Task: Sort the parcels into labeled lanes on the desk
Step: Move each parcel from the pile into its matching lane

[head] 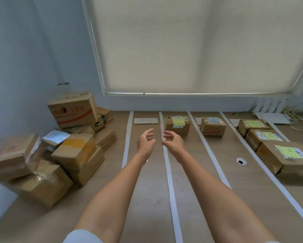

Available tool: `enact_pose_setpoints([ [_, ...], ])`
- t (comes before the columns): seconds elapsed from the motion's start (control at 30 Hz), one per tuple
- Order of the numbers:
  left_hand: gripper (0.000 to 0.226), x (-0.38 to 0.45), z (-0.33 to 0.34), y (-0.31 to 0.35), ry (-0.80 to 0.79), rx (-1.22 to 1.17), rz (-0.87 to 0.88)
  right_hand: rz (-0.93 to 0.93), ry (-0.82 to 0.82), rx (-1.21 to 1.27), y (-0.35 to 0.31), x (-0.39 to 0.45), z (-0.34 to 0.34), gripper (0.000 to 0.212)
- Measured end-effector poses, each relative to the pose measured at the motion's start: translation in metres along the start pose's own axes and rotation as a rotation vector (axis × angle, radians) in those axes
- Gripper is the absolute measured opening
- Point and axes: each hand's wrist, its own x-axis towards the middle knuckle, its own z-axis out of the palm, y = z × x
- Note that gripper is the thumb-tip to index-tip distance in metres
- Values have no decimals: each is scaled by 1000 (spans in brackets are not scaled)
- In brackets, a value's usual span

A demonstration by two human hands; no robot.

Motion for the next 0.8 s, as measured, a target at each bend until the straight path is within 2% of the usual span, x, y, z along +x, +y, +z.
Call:
enact_pose_setpoints([
  [0.1,50,-6,-41,-11,-9,-1,-9,-11,-35,11,-10,-11,47,47],
  [0.3,48,18,-147,-38,-25,46,39,-42,-2,81,-43,-12,145,46],
  [0.47,45,34,-236,-74,-75,105,61,23,28,153,-64,-15,238,44],
  [0.6,44,44,-298,-87,-115,89,26,40,-32,188,-86,-28,300,44],
  [0.8,47,65,-384,-75,-25,93,57,59,-125,111,-116,-33,365,46],
])
